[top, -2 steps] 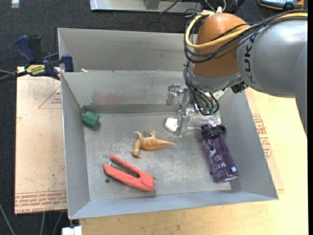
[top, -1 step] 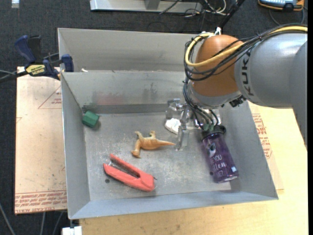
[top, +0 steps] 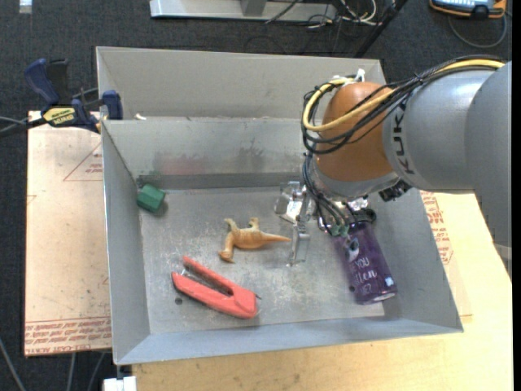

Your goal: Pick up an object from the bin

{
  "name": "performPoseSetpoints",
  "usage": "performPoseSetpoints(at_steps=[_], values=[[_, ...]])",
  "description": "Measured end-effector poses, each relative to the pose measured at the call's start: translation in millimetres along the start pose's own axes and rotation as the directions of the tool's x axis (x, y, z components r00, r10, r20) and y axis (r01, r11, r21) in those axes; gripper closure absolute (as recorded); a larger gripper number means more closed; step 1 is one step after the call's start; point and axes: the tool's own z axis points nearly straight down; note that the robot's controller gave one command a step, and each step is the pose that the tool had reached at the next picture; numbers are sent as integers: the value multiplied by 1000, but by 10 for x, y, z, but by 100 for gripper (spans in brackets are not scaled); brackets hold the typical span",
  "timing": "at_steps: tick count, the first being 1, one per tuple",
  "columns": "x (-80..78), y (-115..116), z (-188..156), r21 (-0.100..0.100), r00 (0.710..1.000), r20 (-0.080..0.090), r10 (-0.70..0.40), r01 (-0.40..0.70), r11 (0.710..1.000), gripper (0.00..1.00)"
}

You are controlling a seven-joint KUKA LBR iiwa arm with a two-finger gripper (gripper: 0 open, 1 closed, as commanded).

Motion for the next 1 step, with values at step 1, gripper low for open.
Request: performPoseSetpoints(at_steps=[1], values=[[-45,2,137,-2,994,7,110,-110,994,0]])
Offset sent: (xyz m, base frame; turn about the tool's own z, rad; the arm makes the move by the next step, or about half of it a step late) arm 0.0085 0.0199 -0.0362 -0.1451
